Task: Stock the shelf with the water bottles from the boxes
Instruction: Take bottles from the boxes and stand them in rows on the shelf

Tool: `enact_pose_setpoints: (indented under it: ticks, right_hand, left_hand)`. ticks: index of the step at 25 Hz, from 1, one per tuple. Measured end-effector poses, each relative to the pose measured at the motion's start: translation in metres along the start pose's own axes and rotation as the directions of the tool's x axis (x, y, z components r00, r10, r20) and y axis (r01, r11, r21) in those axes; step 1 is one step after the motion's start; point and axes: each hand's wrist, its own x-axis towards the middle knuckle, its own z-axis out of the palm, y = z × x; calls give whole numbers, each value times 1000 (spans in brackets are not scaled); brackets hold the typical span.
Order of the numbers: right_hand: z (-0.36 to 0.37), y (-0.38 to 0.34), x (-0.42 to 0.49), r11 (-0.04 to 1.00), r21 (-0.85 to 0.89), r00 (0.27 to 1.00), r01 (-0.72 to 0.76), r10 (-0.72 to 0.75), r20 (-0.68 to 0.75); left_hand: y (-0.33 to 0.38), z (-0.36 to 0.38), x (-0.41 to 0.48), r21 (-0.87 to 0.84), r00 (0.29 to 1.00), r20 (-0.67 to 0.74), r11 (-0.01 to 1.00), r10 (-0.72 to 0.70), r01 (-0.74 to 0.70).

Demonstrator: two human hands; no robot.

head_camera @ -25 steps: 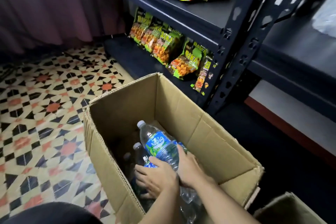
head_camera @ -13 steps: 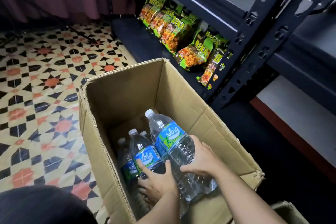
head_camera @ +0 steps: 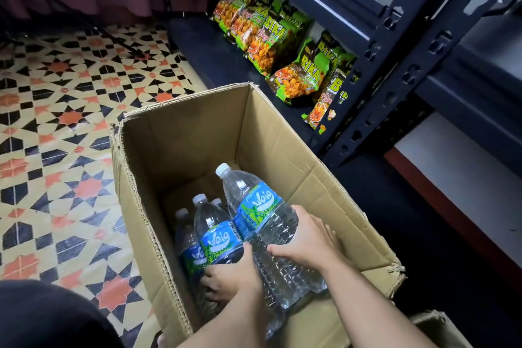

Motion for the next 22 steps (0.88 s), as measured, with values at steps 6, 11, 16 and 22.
enact_pose_setpoints:
  ticks: [6, 11, 16, 22]
  right_hand:
    - [-8, -6, -12, 1000, 10, 998, 7, -7, -70]
    - [-40, -10, -41, 992, 117, 983, 54, -32, -180]
    - [-78, -17, -90, 955, 281, 904, 90, 40, -425]
    - [-127, -12, -170, 771, 552, 665, 318, 234, -710]
  left_hand:
    - [11, -10, -12, -116, 1000, -5, 993, 5, -6]
    - [45, -29, -28, -229, 993, -4, 966, 120, -117]
    - [92, -79, -71, -373, 921, -49, 849, 386, -375]
    - [127, -156, -167, -546, 708, 10, 597, 707, -588]
